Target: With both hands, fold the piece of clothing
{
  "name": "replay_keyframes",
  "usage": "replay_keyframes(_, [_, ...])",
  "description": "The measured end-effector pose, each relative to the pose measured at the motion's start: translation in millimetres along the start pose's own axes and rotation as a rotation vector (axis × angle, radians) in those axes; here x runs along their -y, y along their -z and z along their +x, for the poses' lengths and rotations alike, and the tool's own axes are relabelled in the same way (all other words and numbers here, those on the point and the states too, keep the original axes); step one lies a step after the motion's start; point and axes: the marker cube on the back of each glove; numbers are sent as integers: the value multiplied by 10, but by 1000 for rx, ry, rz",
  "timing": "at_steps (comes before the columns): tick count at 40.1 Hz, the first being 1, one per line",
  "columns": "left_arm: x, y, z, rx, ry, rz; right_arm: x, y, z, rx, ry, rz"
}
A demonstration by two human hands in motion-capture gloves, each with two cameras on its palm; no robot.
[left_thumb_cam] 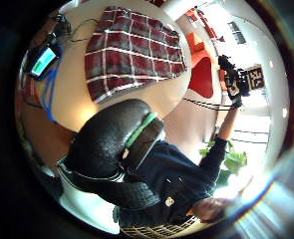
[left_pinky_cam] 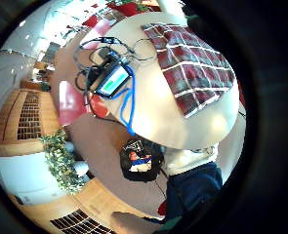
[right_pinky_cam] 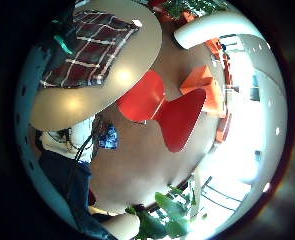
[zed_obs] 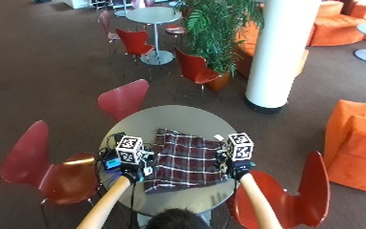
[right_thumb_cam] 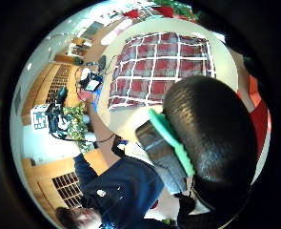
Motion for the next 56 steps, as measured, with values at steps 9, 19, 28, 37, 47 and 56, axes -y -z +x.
replay_keyframes(9, [204,-185,93,-16,-33,-79,66,-71,24,-11,44,-114])
replay_keyframes(19, [306,-774,176,-12,-88,-93,321,-596,80,-126,51,-242])
replay_keyframes(28, [350,-1310,136,7,-87,-304,47,-485,-182,-83,58,-292])
replay_keyframes(37, [148,-1309,278,40,-12,-436,304,-864,-132,-70,-6,-357])
replay_keyframes(47, [220,-1306,295,239,-19,-255,343,-1065,-65,-240,-94,-259])
replay_keyframes(56, [197,-1670,242,227,-168,-345,130,-1142,-142,-281,36,-8])
